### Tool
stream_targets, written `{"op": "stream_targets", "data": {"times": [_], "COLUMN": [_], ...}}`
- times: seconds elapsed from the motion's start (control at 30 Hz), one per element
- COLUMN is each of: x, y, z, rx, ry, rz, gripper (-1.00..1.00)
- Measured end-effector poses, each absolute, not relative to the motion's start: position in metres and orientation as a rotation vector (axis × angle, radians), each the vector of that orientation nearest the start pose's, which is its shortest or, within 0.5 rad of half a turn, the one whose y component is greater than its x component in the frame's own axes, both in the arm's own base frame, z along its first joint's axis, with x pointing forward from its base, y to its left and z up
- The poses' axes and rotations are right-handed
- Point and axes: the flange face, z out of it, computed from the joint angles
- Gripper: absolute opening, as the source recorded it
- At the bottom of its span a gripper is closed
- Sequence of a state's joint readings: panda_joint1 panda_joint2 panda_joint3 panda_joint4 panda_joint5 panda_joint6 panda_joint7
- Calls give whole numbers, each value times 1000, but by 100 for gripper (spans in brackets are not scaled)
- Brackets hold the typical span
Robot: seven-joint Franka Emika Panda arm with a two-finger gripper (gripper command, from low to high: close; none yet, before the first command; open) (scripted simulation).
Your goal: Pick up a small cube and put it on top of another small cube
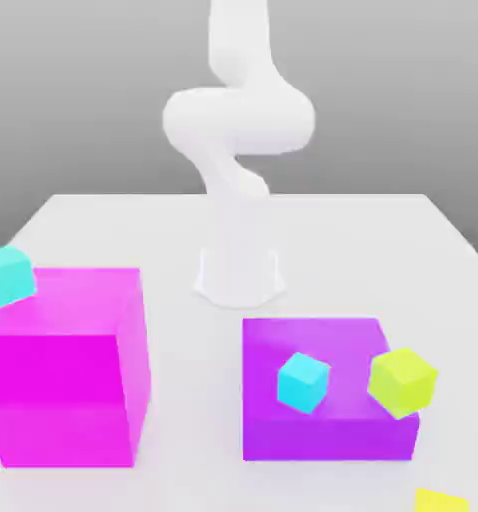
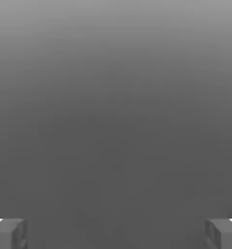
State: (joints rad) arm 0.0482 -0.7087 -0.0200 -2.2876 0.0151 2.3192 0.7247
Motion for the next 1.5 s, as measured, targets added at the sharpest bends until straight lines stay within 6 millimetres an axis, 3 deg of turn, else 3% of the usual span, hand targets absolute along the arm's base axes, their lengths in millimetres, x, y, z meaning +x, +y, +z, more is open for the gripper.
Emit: {"op": "stream_targets", "data": {"times": [0.27, 0.53, 0.67, 0.93, 1.03, 1.17, 1.2, 1.4, 1.5], "x": [469, 527, 540, 544, 536, 534, 534, 533, 534], "y": [52, 110, 147, 193, 208, 213, 213, 213, 213], "z": [589, 469, 404, 266, 215, 151, 139, 133, 162], "rx": [-2753, -2918, -2975, -3046, -3053, -3053, -3052, -3052, -3052], "ry": [552, 153, -77, -507, -683, -741, -743, -743, -745], "rz": [-709, -474, -355, -121, -30, -2, -1, 3, 2], "gripper": [0, 0, 0, 0, 0, 0, -100, -100, -100]}}
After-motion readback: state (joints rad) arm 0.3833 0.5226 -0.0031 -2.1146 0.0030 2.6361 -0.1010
